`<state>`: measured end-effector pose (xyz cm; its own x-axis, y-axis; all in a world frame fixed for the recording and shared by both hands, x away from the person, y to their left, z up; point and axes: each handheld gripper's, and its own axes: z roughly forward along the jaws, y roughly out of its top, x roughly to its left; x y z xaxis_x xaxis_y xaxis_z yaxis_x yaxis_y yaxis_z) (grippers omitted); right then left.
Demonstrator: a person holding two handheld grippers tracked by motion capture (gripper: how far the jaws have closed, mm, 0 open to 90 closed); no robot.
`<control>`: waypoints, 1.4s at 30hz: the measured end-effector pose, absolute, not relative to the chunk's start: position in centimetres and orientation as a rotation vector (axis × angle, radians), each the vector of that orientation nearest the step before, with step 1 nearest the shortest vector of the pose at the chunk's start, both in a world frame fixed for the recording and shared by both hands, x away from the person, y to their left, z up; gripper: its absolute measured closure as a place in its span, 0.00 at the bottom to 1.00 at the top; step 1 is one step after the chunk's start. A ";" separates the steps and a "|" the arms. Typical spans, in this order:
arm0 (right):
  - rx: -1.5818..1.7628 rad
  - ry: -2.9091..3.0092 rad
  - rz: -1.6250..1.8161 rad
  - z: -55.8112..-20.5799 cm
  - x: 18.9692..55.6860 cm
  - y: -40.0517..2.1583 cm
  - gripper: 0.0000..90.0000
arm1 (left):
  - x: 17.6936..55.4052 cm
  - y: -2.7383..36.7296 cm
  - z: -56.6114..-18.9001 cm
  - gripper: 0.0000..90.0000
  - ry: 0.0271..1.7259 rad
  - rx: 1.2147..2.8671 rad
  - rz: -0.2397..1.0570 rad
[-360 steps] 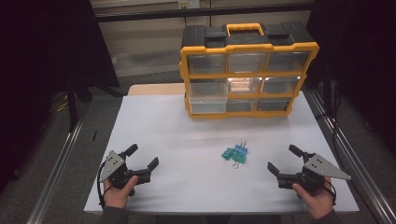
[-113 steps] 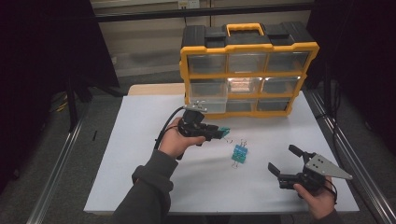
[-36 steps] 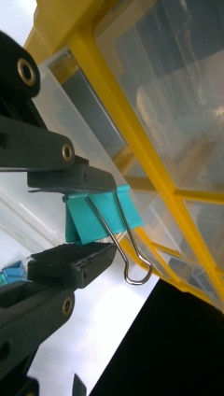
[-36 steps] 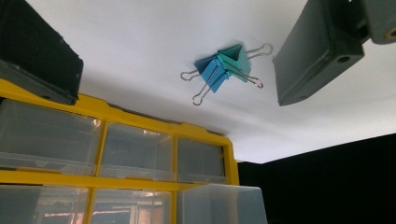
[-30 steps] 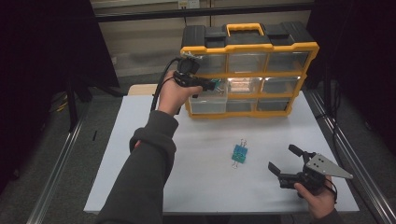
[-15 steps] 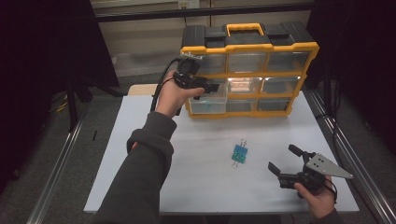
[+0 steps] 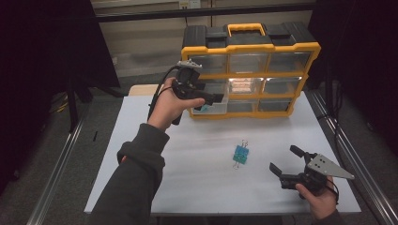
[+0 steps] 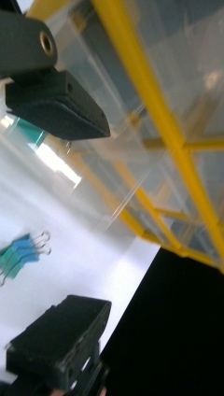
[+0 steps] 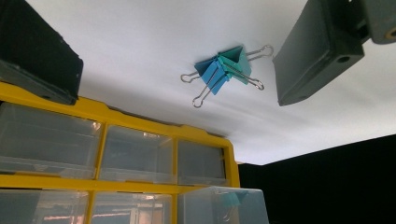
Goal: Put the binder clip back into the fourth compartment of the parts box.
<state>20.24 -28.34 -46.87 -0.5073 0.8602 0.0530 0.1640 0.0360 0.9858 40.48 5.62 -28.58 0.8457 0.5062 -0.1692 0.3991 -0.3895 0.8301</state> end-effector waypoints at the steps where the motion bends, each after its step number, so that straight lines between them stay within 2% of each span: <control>1: 1.040 1.730 1.516 -46.9 20.2 -28.3 0.01 | 40.2 5.6 -28.7 0.15 0.648 2.030 0.125; 13: 1.036 1.736 1.515 -46.8 20.2 -28.4 0.01 | 38.0 4.9 -31.0 0.13 0.582 2.035 0.089; 33: 1.034 1.738 1.514 -46.9 20.3 -28.3 0.01 | 35.8 4.3 -36.8 0.11 0.580 2.104 0.103; 42: 1.038 1.741 1.514 -46.9 20.2 -28.3 0.01 | 34.8 3.4 -39.2 0.10 0.585 2.102 0.066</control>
<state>20.23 -28.28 -46.86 -0.5126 0.8571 0.0512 0.1698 0.0427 0.9845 34.85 3.40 -39.19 0.8853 0.4314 -0.1736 0.3820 -0.4616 0.8006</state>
